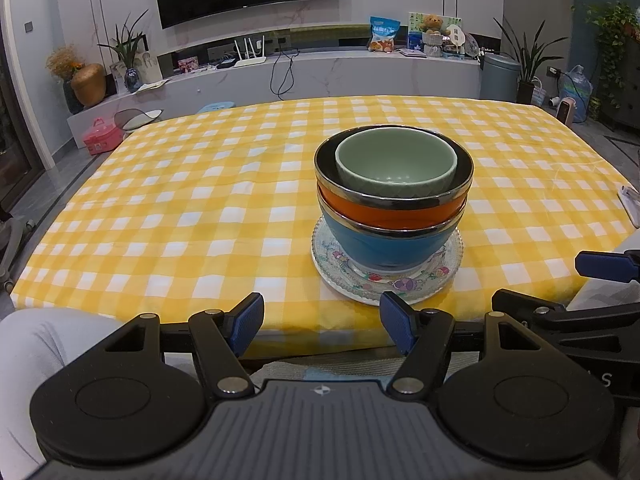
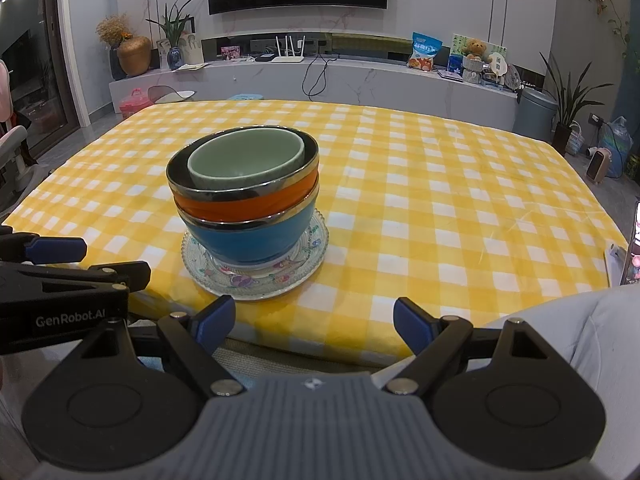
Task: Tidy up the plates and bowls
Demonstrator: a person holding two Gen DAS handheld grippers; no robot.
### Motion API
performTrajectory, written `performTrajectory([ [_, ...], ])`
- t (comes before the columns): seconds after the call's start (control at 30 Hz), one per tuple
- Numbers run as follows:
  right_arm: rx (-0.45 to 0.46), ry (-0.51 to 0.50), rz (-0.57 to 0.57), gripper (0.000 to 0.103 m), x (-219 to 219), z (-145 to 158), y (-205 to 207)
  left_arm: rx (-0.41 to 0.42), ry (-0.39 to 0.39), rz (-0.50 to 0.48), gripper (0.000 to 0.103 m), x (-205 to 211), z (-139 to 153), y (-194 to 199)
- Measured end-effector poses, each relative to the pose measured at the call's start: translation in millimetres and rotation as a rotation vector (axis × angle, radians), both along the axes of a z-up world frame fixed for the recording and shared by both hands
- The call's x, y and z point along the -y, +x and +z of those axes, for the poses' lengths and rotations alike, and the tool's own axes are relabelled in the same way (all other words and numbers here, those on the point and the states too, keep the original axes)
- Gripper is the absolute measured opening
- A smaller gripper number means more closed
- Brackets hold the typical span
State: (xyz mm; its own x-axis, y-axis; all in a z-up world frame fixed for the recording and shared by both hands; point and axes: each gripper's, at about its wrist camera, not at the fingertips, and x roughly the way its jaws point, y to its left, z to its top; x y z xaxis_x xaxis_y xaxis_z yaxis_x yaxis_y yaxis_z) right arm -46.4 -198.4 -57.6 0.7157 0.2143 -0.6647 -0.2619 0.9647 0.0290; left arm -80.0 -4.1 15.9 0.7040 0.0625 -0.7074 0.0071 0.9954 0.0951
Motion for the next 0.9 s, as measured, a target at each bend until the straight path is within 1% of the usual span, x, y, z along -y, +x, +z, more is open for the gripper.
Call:
performTrajectory([
  [0.57, -0.011, 0.001, -0.003, 0.085, -0.7, -4.7, -0.7, 0.01, 0.012, 0.004, 0.078, 1.2, 0.8, -3.4],
  [0.9, -0.015, 0.001, -0.004, 0.085, -1.2, -4.9, 0.0, 0.014, -0.006, 0.008, 0.078, -1.1, 4.1, -4.2],
])
